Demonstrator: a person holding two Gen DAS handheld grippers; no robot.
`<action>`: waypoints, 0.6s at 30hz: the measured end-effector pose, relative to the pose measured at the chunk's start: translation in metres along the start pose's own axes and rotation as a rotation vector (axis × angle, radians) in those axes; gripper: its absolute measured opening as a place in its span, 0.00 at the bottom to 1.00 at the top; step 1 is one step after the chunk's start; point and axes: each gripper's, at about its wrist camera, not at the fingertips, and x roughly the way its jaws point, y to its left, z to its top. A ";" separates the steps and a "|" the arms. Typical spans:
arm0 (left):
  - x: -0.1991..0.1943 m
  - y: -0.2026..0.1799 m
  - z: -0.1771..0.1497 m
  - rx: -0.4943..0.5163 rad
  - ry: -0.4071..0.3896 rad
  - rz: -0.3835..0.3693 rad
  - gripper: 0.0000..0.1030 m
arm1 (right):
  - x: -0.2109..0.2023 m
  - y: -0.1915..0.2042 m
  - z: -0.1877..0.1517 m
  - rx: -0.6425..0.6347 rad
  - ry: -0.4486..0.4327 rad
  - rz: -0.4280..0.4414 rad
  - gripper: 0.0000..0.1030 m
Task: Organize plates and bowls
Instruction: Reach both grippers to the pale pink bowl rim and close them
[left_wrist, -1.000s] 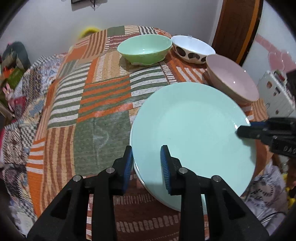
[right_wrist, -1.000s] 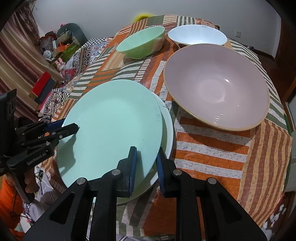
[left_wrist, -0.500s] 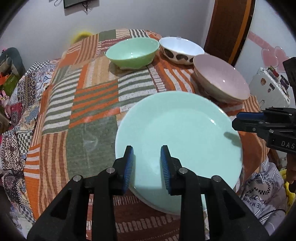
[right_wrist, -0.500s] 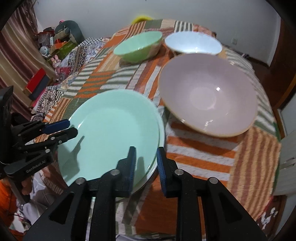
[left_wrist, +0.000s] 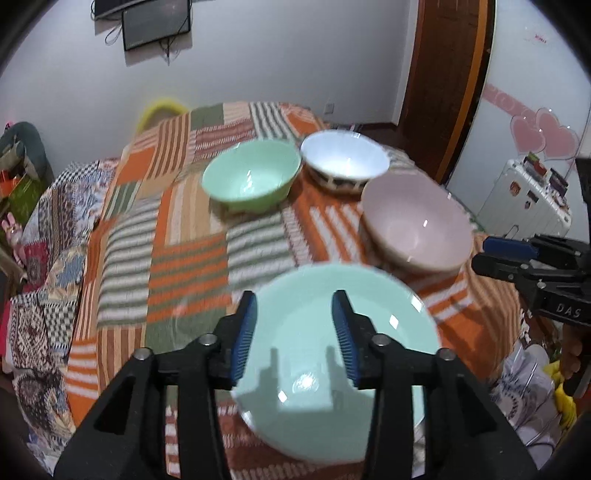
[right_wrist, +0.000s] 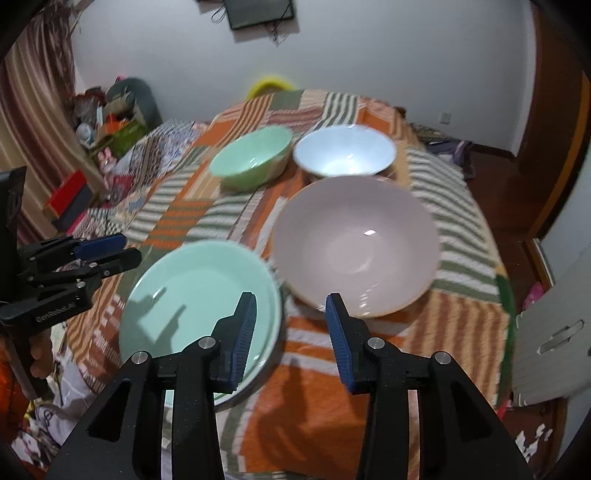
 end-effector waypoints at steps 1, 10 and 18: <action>0.000 -0.003 0.006 -0.001 -0.008 -0.007 0.44 | -0.002 -0.006 0.002 0.009 -0.012 -0.012 0.36; 0.039 -0.030 0.050 0.008 0.023 -0.041 0.44 | -0.009 -0.059 0.010 0.103 -0.059 -0.082 0.43; 0.093 -0.051 0.059 0.022 0.105 -0.085 0.44 | 0.015 -0.096 0.014 0.175 -0.021 -0.082 0.43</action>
